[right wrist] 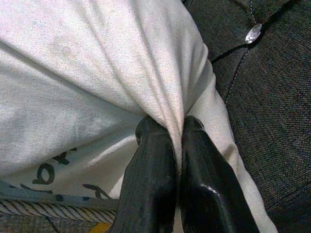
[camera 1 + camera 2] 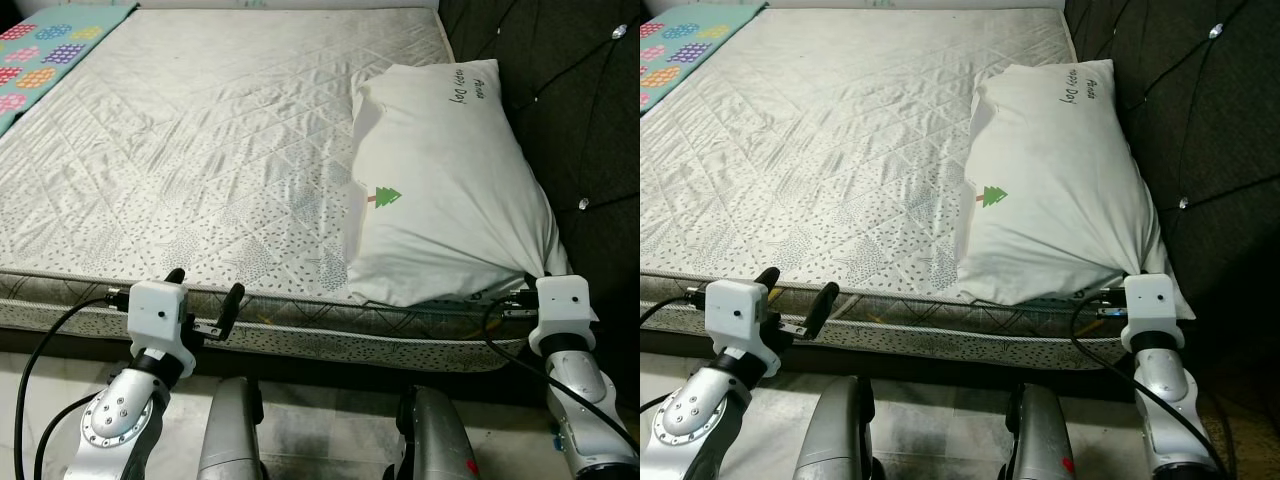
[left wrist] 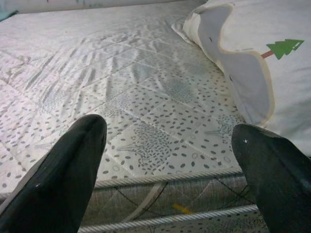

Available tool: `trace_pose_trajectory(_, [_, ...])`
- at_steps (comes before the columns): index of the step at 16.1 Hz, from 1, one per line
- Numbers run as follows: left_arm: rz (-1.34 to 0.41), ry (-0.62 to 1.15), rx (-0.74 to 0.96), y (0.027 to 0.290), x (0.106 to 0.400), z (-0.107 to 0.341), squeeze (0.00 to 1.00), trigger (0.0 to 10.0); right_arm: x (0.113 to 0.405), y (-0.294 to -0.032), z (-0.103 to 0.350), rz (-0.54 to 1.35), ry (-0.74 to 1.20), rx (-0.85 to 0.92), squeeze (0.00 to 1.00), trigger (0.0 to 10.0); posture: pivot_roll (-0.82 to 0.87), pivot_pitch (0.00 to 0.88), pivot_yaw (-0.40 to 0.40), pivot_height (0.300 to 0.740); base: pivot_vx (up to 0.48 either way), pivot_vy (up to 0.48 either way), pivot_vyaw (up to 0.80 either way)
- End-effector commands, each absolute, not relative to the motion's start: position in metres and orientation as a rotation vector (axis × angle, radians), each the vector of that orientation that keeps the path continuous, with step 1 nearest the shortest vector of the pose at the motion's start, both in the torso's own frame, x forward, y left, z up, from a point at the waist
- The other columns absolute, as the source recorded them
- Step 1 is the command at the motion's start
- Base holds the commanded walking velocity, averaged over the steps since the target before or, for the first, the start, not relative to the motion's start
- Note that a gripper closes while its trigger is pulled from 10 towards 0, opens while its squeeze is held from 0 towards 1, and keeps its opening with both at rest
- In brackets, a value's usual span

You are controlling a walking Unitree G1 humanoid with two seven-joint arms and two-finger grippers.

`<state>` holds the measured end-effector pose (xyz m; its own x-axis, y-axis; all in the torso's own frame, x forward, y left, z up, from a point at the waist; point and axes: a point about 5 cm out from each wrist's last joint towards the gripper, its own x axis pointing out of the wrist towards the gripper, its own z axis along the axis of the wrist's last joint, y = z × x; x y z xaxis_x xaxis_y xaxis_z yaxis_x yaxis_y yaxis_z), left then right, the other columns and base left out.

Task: Clean up the room

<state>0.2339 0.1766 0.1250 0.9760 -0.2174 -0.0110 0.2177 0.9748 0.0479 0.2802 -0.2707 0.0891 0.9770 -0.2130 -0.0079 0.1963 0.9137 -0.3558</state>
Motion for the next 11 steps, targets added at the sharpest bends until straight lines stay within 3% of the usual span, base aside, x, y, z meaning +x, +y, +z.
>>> trace_pose_trajectory(1, [-0.229,0.020,0.057,0.177,0.233,0.122,0.00,10.0,0.271,-0.274,0.077,-0.231,0.103,-0.364,0.00,0.0,0.02,0.088,0.038,0.556,0.000,0.000,0.00])
trace_pose_trajectory(2, [-0.231,0.019,0.056,0.176,0.235,0.121,0.00,10.0,0.279,-0.268,0.081,-0.224,0.104,-0.357,0.00,10.0,0.02,0.084,0.033,0.556,0.000,0.000,0.00])
trace_pose_trajectory(6, [-0.225,0.010,0.050,0.173,0.239,0.121,0.00,10.0,0.304,-0.246,0.095,-0.144,0.052,-0.362,0.00,10.0,0.01,0.073,0.026,0.556,0.000,0.000,0.00])
trace_pose_trajectory(9, [-0.210,0.001,0.047,0.173,0.241,0.121,0.00,10.0,0.341,-0.237,0.115,-0.220,0.053,-0.195,0.00,10.0,0.02,0.065,0.017,0.556,0.000,0.000,0.00])
trace_pose_trajectory(11, [-0.203,-0.004,0.047,0.173,0.241,0.121,0.00,10.0,0.350,-0.227,0.124,-0.181,0.022,-0.215,0.00,10.0,0.02,0.063,0.012,0.556,0.000,0.000,0.00])
